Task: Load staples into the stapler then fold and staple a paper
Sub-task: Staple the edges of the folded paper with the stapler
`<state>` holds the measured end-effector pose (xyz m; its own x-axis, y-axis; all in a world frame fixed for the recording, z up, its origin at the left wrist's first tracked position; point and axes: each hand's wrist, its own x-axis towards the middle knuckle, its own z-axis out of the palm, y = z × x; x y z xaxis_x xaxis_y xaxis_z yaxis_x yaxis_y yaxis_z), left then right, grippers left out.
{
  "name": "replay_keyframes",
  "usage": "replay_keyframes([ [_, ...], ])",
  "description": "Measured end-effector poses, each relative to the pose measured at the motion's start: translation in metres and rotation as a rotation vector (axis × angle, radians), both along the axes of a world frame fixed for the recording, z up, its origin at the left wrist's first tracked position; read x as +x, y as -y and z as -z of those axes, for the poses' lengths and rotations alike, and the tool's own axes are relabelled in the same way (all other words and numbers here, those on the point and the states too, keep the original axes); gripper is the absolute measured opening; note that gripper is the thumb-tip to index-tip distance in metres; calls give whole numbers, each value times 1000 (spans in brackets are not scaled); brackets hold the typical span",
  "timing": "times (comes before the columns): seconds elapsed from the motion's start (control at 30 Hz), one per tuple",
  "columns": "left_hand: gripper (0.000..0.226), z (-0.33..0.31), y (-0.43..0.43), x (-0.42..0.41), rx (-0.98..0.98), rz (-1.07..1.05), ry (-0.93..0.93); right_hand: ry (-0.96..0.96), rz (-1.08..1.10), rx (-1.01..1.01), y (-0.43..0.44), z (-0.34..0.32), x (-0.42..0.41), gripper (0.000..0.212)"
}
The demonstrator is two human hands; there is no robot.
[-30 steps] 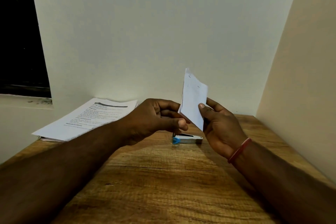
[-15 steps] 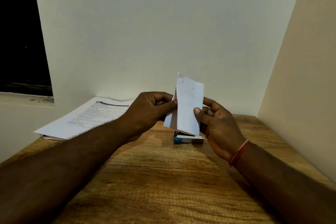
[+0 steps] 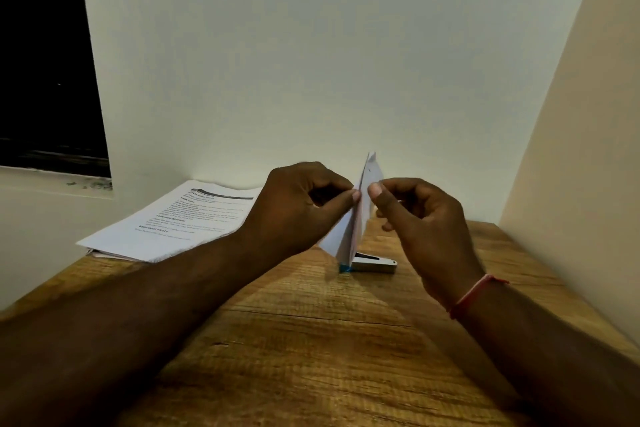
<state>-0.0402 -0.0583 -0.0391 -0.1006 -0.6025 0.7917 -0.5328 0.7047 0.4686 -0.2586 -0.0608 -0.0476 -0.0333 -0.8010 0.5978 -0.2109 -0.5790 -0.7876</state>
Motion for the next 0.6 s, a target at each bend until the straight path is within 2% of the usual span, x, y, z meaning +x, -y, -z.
replay_keyframes([
  [0.1,10,0,-4,-4,-59,28,11,19,-139,26,-11,4,11,43],
  [0.2,8,1,-5,-6,-54,43,24,97,-167,58,-10,4,13,18],
  [0.33,10,3,-3,-7,71,15,-59,184,-198,110,-8,2,10,15],
  [0.6,12,9,-1,-8,376,133,-313,259,-224,217,-6,6,10,13],
])
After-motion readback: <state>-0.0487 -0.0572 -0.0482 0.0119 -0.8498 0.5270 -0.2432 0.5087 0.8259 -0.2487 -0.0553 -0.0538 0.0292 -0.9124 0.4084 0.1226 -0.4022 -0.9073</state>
